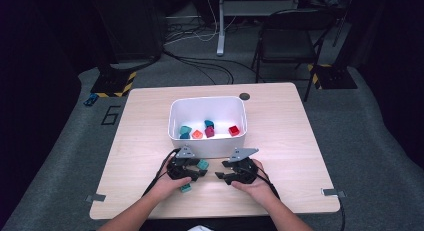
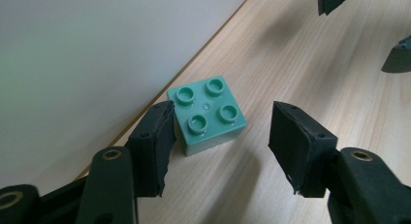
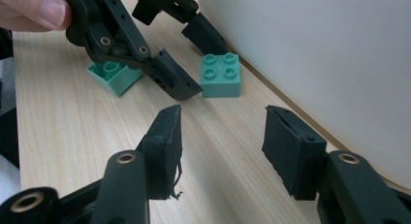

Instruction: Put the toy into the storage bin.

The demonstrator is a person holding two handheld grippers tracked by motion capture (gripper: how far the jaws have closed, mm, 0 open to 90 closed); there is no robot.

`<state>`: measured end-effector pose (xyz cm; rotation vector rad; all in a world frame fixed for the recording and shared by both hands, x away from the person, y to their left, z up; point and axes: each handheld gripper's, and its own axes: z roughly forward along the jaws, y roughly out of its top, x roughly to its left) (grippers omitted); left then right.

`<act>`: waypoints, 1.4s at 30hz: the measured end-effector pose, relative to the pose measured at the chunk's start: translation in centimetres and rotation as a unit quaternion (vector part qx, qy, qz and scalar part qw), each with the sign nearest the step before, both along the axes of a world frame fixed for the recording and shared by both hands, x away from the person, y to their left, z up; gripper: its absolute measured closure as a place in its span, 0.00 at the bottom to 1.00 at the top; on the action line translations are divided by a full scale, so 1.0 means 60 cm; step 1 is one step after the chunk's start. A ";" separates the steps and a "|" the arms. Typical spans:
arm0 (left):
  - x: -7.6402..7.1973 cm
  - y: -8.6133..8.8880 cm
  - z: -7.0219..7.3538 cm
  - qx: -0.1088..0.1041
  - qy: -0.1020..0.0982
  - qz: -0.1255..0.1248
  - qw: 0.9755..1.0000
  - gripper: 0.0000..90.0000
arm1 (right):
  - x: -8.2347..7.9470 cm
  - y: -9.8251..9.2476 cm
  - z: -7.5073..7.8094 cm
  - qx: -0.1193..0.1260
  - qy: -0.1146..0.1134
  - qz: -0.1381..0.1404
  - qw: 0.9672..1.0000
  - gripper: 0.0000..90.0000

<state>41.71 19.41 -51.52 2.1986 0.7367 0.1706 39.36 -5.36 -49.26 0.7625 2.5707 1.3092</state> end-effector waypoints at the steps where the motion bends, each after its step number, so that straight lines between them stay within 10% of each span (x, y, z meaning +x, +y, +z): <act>1: 0.000 -0.003 0.000 -0.001 -0.001 0.003 1.000 0.48 | 0.000 -0.001 0.000 0.002 0.001 -0.003 1.000 0.53; 8: 0.002 -0.015 -0.003 0.015 -0.006 -0.002 1.000 0.63 | -0.001 -0.002 0.001 0.003 0.002 -0.005 1.000 0.53; 42: -0.016 0.014 0.037 -0.001 -0.020 -0.008 1.000 0.65 | 0.000 -0.001 0.000 0.002 0.003 -0.002 1.000 0.53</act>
